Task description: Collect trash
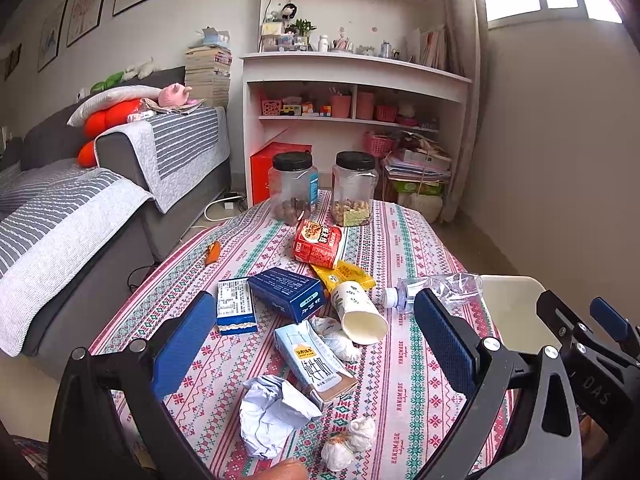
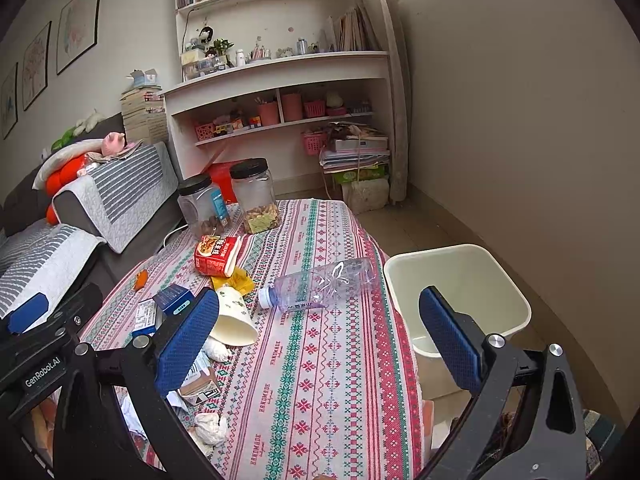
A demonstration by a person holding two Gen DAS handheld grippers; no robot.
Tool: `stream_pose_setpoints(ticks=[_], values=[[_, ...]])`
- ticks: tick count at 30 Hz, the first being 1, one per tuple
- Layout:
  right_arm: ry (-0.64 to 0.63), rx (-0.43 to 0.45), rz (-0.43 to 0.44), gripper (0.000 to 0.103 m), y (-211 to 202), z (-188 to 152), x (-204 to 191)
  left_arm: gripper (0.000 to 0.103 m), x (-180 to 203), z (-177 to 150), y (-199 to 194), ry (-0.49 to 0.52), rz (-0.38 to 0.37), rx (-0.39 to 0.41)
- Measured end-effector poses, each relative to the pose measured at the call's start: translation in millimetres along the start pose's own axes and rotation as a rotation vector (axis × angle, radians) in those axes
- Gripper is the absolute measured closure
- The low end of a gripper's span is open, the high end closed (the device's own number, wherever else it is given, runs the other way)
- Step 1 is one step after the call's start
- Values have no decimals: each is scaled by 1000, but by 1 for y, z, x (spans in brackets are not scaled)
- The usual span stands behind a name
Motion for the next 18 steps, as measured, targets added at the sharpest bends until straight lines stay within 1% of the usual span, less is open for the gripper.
stream_pose_setpoints(ticks=[2,6,8,11,15,16,17,18], values=[[-6,-34,10,7,6,4,-2,7,-4,2,3,-12,4,-21],[-37,-108,33,7,12,20,-11,7,-18,15,20,-13,51,-102],[-70,-170,48,7,20,32,-18,7,-31,27,32,-11,63,-162],[-98,-258,78,7,35,47,-25,7,-60,47,47,-73,30,-244],[-98,-398,170,7,65,62,-34,7,-101,80,68,-159,-45,-335],[-92,-426,191,7,72,64,-35,7,-108,84,74,-172,-56,-356],[-88,-453,208,7,80,66,-37,7,-118,90,84,-195,-61,-393],[-90,-478,221,7,88,67,-40,7,-125,94,94,-217,-54,-428]])
Point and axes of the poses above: each gripper's, at about its wrist camera, not at the fingertips, and y roughly the way its jaws point, x to its right, z to its top, the point moved 2 cm from there along y, roughly the way its jaws point, and after that the axes turned 14 degrees about -x, right-handed, at the moved point
